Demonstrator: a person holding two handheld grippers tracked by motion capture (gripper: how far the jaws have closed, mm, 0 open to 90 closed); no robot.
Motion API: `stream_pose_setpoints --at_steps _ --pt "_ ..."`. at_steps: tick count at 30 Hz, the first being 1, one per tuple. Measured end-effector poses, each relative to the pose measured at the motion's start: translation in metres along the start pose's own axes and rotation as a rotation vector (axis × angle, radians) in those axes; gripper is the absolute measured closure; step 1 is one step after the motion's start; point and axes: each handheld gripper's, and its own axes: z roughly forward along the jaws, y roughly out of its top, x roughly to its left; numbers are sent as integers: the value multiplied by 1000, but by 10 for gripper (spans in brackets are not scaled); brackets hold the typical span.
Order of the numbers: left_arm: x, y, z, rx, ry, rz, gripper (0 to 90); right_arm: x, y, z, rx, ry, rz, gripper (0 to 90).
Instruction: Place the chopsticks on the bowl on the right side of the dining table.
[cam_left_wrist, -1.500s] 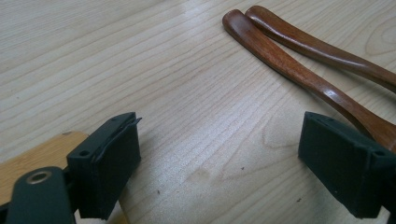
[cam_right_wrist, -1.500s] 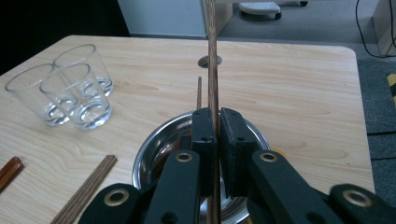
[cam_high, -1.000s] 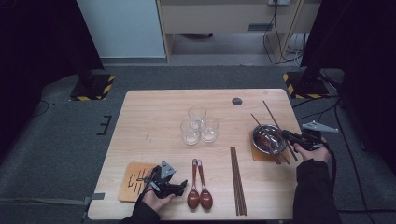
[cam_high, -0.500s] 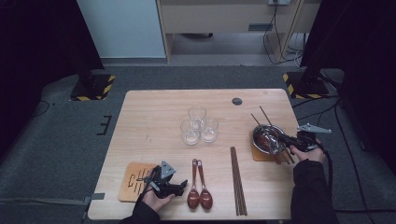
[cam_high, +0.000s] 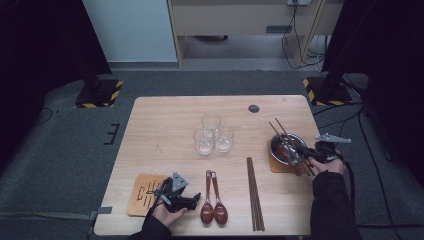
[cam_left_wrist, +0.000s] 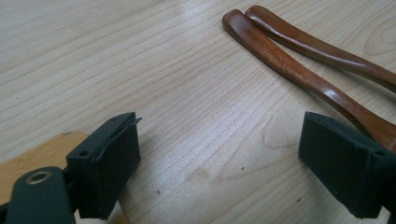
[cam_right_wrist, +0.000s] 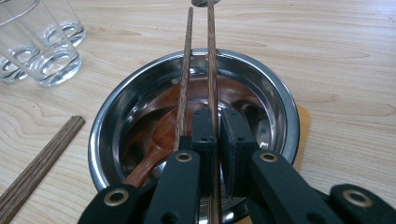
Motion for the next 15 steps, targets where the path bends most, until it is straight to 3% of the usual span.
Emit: stream_pose_setpoints --at_steps 15 --pt "0 0 0 0 0 0 117 -1 -2 0 0 -2 -10 813"
